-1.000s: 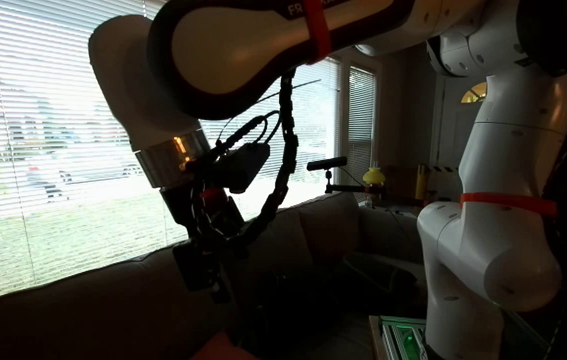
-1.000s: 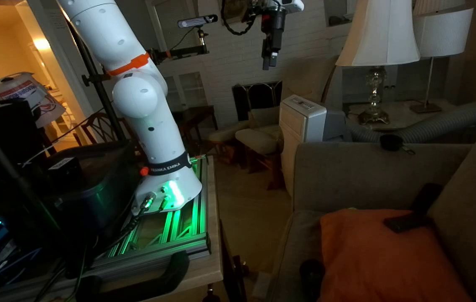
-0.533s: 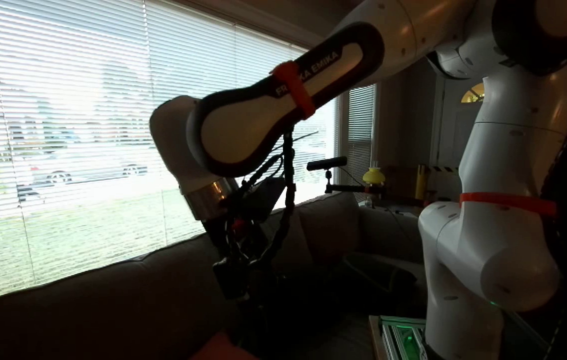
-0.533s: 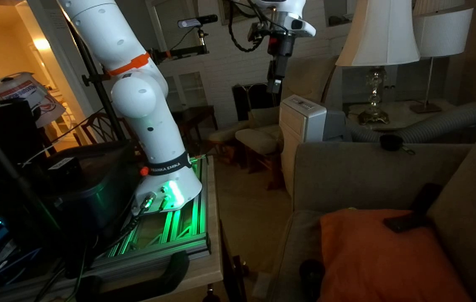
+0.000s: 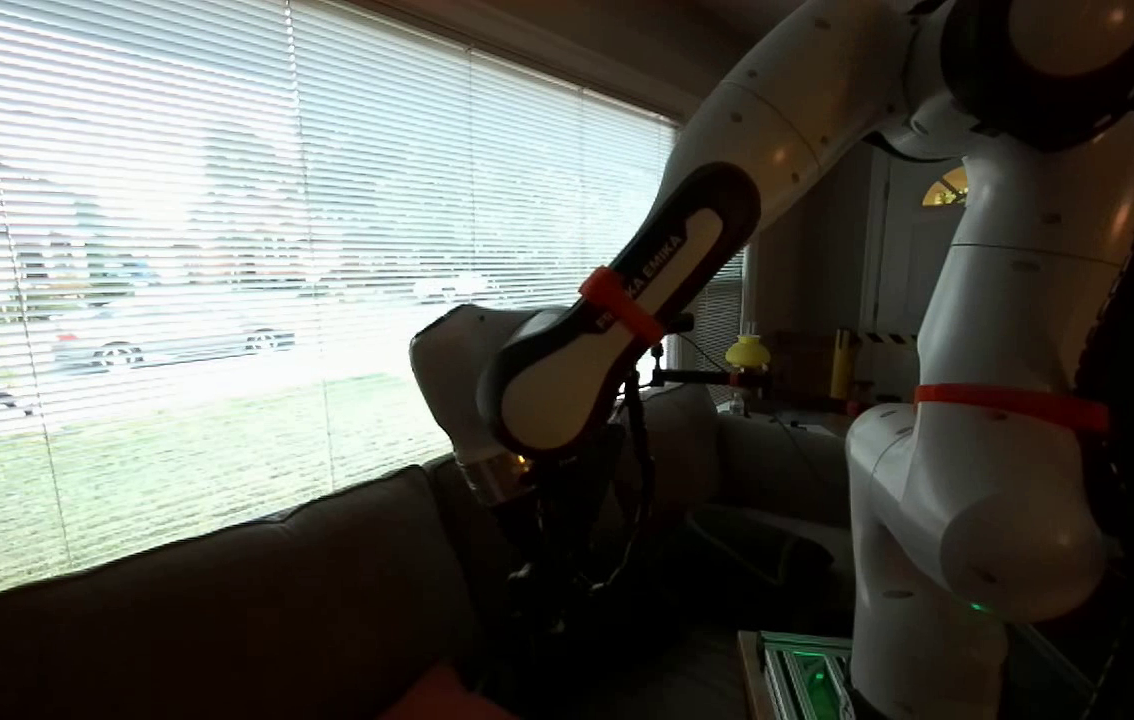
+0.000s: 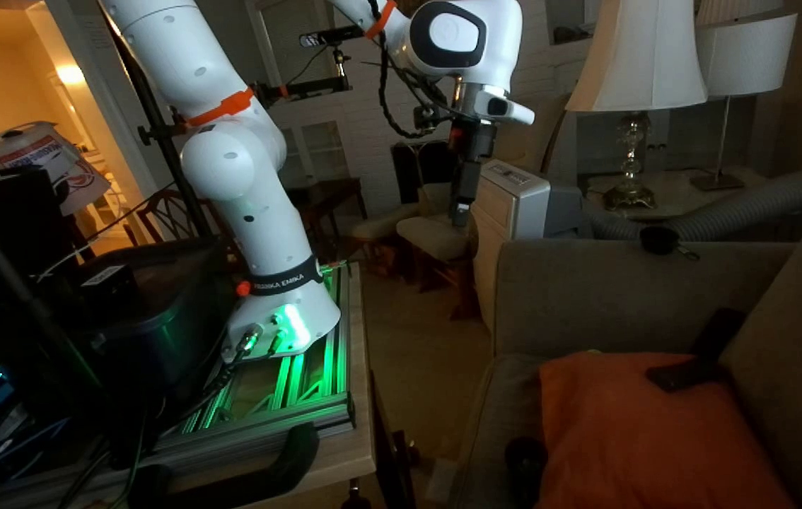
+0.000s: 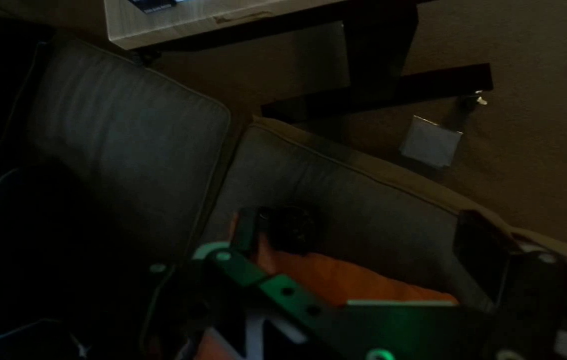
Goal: Put the black mug on the orange pillow
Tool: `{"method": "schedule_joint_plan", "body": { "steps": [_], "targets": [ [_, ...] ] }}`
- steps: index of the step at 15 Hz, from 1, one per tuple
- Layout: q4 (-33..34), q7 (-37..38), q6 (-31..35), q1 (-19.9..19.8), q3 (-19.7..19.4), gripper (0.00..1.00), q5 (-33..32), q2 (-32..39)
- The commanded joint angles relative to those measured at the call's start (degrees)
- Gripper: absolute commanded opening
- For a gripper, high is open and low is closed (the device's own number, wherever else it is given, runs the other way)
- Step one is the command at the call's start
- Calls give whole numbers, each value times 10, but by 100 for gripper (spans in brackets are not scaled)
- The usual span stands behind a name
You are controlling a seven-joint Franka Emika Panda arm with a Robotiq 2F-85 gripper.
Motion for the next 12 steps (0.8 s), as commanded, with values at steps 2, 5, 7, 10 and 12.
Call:
{"method": "schedule_joint_plan", "body": {
  "steps": [2, 5, 7, 10, 12],
  "targets": [
    [-14, 22, 2, -11, -4, 100, -24, 9],
    [-14, 31, 2, -14, -5, 100, -30, 17],
    [-13, 32, 2, -14, -5, 100, -30, 17],
    [-35, 18, 51, -24, -21, 100, -25, 22],
    [-52, 11, 106, -37, -39, 100, -37, 35]
  ]
}}
